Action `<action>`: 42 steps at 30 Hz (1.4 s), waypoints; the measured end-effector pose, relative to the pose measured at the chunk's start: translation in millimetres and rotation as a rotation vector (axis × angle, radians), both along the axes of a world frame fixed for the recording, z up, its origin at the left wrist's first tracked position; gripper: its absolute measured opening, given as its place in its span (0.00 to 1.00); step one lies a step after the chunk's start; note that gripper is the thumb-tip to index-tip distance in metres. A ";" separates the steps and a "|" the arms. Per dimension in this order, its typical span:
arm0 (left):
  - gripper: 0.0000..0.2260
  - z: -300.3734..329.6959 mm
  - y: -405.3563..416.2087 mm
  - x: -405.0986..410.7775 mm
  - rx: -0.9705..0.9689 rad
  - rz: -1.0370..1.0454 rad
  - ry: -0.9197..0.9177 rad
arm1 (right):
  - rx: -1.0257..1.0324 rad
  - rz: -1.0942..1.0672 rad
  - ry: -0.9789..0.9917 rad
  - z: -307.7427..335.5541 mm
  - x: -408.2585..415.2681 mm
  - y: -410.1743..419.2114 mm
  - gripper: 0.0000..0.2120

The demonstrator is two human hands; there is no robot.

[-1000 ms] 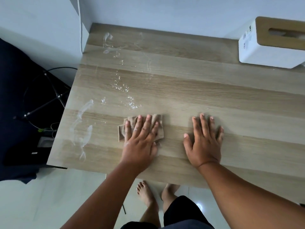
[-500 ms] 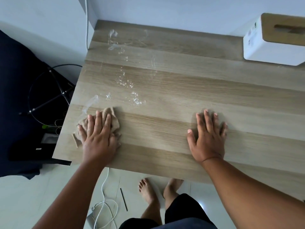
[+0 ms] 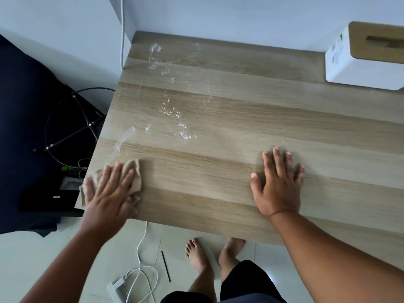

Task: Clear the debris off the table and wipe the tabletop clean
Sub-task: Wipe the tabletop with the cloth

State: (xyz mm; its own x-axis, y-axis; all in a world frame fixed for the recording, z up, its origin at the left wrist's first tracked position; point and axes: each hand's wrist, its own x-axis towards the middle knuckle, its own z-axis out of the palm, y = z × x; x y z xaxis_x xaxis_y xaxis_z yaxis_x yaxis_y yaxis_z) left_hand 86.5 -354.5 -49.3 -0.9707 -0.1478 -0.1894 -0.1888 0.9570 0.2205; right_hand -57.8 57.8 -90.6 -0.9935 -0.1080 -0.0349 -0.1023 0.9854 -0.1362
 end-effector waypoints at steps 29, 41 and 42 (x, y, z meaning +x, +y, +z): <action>0.35 -10.5 -18.8 -103.8 0.036 0.228 -0.014 | 0.014 0.002 -0.019 4.2 1.1 -1.6 0.35; 0.32 -5.4 -28.5 -75.6 0.061 -0.158 -0.017 | 0.003 0.001 0.004 1.4 1.1 -0.1 0.35; 0.32 -5.0 -36.4 -75.0 0.058 -0.111 -0.030 | 0.002 0.001 0.009 0.8 1.4 0.1 0.35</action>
State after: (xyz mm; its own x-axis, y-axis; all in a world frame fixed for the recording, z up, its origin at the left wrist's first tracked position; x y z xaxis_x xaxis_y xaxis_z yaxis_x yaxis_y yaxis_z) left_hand 11.4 -390.9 -54.3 -0.9742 -0.0275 -0.2240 -0.0895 0.9582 0.2718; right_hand -56.4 57.9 -89.8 -0.9937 -0.1091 -0.0264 -0.1047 0.9855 -0.1335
